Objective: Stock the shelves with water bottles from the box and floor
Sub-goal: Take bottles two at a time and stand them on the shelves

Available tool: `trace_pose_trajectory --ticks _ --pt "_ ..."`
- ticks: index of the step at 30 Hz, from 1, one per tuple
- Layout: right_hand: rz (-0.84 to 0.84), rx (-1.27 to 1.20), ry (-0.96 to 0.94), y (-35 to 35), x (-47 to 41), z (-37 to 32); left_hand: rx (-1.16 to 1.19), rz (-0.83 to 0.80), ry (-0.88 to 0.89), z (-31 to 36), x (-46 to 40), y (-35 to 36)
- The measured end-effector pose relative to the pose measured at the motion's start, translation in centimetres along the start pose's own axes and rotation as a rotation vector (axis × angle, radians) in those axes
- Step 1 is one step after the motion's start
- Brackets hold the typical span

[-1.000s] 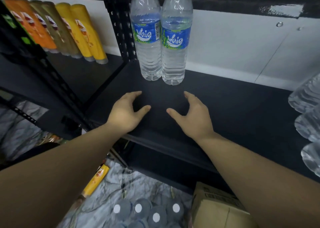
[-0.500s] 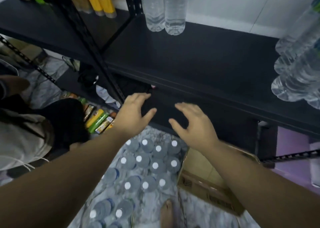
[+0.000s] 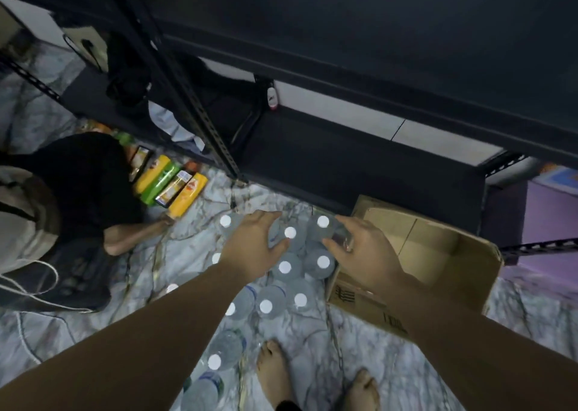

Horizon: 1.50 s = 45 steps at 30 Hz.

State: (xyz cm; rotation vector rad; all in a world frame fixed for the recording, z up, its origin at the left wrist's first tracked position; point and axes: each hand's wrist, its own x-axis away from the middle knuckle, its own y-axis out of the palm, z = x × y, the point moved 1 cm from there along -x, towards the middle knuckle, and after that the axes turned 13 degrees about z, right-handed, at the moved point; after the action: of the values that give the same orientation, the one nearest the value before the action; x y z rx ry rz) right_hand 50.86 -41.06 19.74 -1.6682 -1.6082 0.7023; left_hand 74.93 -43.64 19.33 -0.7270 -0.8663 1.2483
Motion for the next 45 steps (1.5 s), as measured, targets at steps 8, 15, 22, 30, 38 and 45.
trace_pose_trajectory --ticks 8,15,22,30,38,45 --pt "-0.064 0.061 0.143 8.8 -5.3 4.6 -0.035 -0.186 0.000 -4.5 -5.5 9.5" --pt "-0.175 0.199 0.230 15.1 -8.9 7.9 -0.275 -0.384 0.116 -6.0 -9.6 15.7" --pt "-0.157 0.211 0.249 15.4 -8.4 7.3 -0.271 -0.352 0.240 -6.5 -10.0 15.2" --pt "0.025 0.039 0.232 7.5 -6.0 1.8 0.043 -0.215 0.138 -3.0 -8.3 6.5" --pt "0.201 -0.031 0.145 -6.8 -1.6 -8.8 0.166 0.004 0.166 4.8 -4.0 -8.9" --pt "0.315 -0.091 0.073 -20.1 0.7 -18.7 0.190 0.107 0.284 13.9 -1.2 -24.0"
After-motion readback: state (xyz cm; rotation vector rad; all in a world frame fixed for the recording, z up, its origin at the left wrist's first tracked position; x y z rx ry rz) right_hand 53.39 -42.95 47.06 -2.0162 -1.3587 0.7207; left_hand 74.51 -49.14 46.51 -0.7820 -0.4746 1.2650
